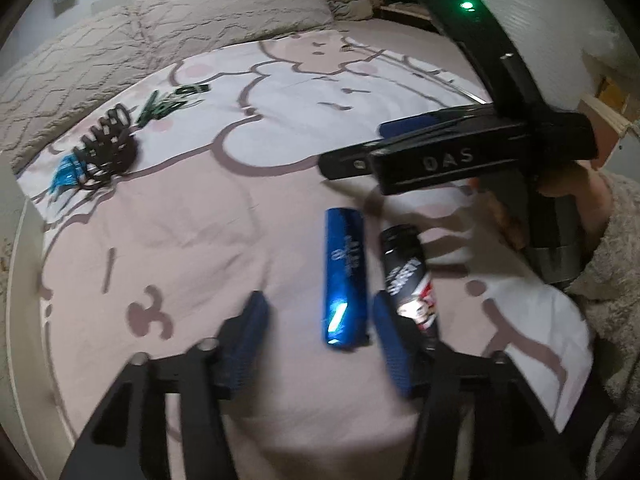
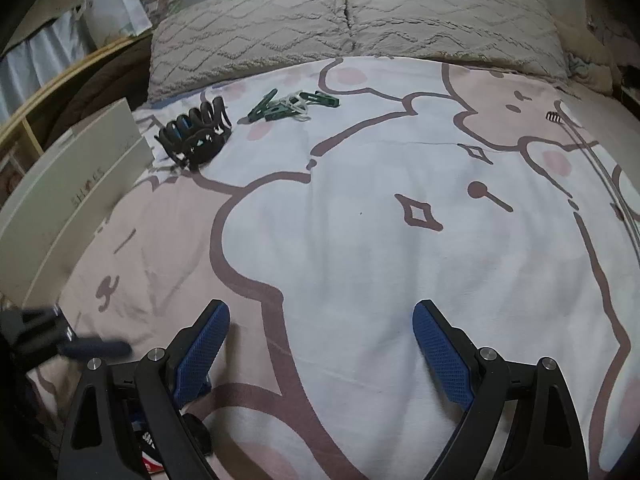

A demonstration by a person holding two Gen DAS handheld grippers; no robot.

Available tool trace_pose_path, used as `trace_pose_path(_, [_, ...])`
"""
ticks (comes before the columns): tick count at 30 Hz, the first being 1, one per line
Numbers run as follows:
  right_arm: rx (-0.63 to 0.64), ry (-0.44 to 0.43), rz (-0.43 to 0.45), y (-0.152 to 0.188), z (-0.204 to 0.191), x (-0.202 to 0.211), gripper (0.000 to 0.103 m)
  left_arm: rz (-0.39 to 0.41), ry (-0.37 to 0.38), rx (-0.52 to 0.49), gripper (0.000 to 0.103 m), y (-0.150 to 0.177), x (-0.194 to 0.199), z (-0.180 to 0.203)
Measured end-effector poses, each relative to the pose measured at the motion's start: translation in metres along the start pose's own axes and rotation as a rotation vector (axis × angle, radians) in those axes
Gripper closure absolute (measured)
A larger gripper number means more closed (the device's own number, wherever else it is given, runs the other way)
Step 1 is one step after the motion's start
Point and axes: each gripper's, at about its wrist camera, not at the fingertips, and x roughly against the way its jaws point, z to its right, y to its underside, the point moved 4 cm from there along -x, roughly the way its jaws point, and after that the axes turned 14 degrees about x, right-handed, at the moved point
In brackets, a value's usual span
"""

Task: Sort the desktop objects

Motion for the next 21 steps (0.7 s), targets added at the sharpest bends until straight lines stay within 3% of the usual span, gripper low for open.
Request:
trace_pose_path(10, [0.124,0.047,-0.067,0.006,-0.011,-0.002,0.009,0.016,-0.074,0.069,0.039,-0.004,0.0,-0.026])
trace_pose_path(21, [0.238,0.028,-0.138,0.018,-0.024,0.006,0.005,0.042,-0.122,0.196,0.035,-0.008,-0.001,-0.055])
